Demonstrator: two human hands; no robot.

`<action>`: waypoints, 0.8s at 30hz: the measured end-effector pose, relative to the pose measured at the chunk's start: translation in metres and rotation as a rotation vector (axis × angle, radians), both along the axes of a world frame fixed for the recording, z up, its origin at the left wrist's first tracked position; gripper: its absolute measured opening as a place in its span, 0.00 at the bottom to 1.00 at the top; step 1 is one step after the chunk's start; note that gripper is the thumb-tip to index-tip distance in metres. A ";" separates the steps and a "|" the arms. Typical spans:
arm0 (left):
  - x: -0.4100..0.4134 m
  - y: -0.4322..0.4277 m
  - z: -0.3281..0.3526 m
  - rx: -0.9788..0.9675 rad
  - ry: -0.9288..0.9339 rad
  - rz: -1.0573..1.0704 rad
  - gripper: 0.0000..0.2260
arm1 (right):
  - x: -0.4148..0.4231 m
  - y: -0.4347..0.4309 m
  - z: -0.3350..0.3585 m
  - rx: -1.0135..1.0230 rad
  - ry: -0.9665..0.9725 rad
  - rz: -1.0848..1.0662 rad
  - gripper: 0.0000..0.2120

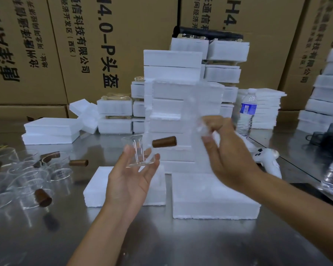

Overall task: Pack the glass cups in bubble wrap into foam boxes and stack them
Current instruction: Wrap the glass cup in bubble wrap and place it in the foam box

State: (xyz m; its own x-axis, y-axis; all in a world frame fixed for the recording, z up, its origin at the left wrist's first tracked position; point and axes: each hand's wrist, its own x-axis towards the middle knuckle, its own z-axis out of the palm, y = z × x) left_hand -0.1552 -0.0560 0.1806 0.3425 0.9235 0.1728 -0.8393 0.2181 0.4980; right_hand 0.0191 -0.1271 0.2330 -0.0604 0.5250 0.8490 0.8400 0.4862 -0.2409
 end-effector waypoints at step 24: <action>0.018 -0.020 0.016 0.219 0.335 0.026 0.24 | 0.013 -0.023 -0.015 -0.295 0.243 0.014 0.15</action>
State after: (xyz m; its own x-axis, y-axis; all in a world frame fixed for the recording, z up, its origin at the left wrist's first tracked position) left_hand -0.1370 -0.0757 0.1968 0.3903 0.8863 0.2492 -0.6262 0.0570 0.7776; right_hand 0.0317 -0.1506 0.2177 0.1149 0.7498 0.6516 0.7351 0.3770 -0.5634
